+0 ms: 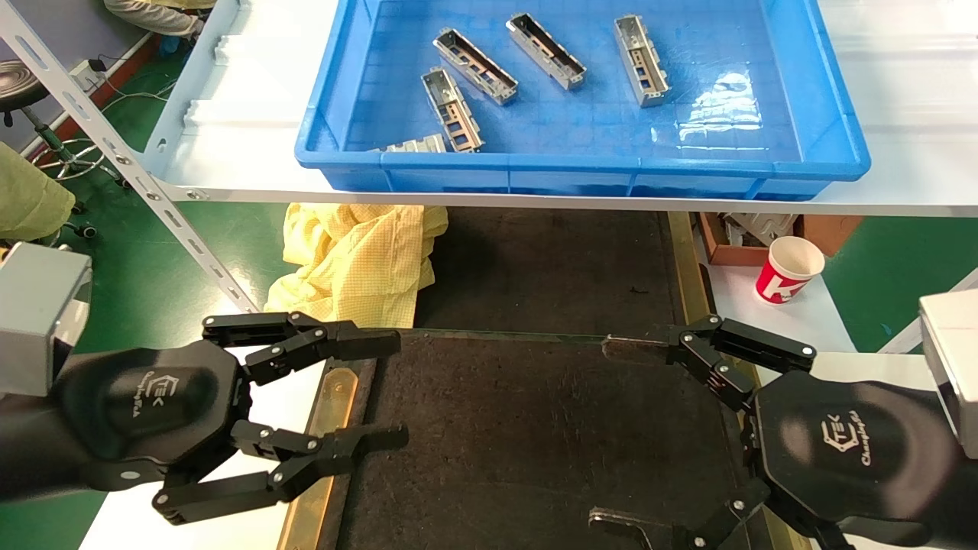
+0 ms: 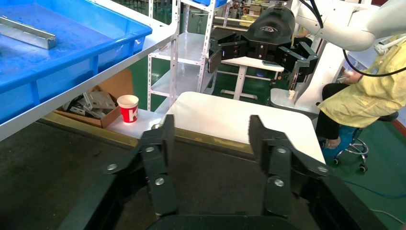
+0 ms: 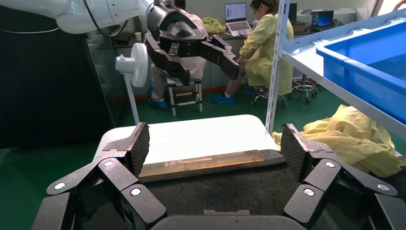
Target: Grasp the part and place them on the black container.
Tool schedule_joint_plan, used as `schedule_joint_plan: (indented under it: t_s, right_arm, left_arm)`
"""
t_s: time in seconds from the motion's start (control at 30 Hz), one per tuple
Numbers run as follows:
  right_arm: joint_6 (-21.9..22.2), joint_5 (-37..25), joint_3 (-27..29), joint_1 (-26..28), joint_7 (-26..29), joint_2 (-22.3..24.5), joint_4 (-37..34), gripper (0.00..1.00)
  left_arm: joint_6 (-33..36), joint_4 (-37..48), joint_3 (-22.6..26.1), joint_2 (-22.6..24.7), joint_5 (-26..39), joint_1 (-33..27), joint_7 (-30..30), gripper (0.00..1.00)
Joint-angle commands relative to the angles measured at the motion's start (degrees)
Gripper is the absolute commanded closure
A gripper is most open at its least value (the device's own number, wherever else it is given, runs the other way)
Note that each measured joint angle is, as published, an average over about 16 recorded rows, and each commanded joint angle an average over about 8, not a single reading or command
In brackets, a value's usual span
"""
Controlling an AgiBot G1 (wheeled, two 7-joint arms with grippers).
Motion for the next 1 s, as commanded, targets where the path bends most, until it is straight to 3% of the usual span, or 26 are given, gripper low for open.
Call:
schedule_joint_plan:
  t_s: [0.03, 0.83, 1.0]
  right_arm:
    - [0.00, 0.00, 0.00, 0.00, 0.00, 0.00, 0.00, 0.00]
    - [0.03, 0.00, 0.06, 0.08, 0.00, 0.00, 0.04, 0.00]
    - [0.65, -0.98, 0.05, 2.22, 0.24, -0.13, 0.20, 0.00]
  left_arm:
    - [0.00, 0.00, 0.00, 0.00, 0.00, 0.00, 0.00, 1.00]
    - [0.00, 0.00, 0.00, 0.00, 0.00, 0.00, 0.00, 1.00]
    - [0.00, 0.00, 0.00, 0.00, 0.00, 0.00, 0.00, 1.00]
